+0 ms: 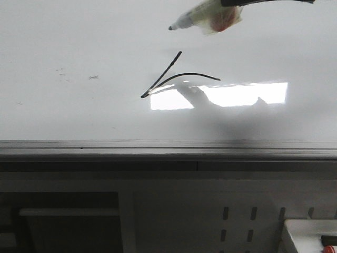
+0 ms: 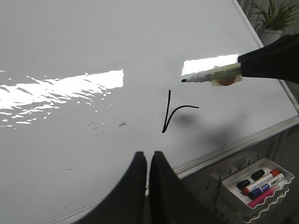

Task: Write number 4 on whiteboard

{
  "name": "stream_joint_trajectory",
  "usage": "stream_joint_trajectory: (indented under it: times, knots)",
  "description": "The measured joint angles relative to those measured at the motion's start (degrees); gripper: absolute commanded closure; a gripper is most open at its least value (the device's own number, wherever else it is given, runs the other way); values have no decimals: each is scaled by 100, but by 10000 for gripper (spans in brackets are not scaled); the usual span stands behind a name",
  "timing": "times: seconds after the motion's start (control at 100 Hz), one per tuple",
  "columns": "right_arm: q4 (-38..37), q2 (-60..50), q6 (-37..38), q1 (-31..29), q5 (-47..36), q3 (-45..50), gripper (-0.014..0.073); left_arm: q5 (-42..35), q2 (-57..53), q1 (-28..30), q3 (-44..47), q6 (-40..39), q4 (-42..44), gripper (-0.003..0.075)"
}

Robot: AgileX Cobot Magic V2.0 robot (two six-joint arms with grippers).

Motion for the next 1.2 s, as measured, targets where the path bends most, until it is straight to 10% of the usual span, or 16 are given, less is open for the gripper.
stream_joint_trajectory:
  times: [1.2]
  knots:
    - [-4,445,0,-497,-12,-13,637,157,0,0,0,0,0,741]
